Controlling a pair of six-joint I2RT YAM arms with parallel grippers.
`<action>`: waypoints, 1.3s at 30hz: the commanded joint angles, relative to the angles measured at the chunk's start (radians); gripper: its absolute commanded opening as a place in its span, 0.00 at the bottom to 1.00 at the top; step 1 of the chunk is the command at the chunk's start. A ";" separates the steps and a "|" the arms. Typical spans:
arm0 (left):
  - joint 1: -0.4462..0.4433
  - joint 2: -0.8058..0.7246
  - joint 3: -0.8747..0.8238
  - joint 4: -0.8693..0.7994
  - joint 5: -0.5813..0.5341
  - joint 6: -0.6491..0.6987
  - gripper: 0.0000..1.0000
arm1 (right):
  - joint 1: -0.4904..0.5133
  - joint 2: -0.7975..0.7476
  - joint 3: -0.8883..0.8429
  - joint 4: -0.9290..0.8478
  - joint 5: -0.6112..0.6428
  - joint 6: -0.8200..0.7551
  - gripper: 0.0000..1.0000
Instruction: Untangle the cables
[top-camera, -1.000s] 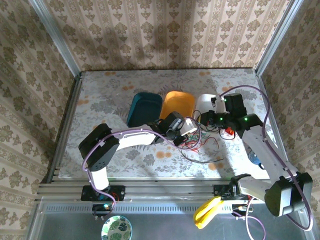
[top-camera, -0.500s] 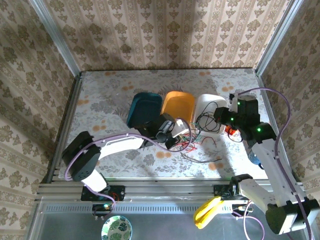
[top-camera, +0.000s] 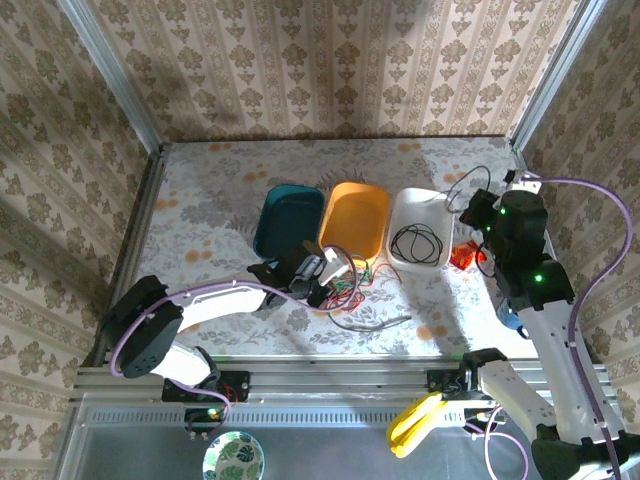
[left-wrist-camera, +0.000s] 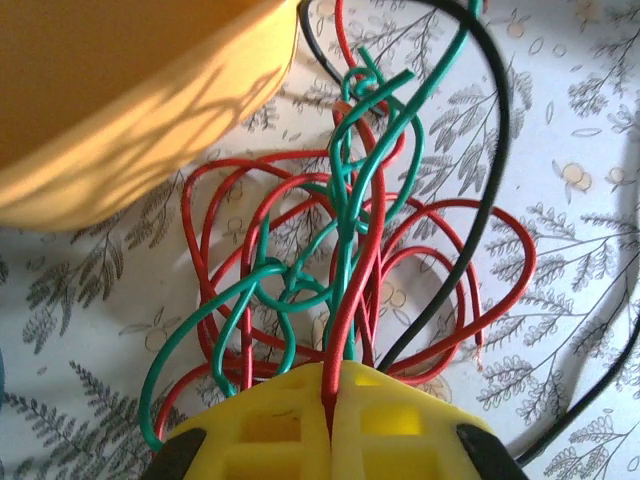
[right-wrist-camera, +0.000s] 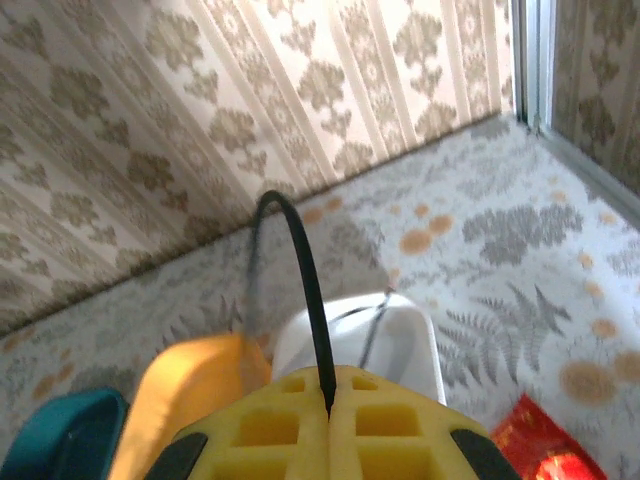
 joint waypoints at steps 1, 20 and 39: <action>0.004 -0.014 -0.014 0.024 -0.020 -0.036 0.00 | -0.009 0.024 0.069 0.098 0.001 -0.067 0.00; 0.004 0.002 0.040 0.011 -0.072 -0.050 0.00 | -0.033 0.357 -0.034 0.140 -0.148 0.001 0.00; 0.004 -0.007 0.050 0.036 -0.055 -0.033 0.00 | -0.031 0.588 -0.105 0.007 -0.164 0.122 0.42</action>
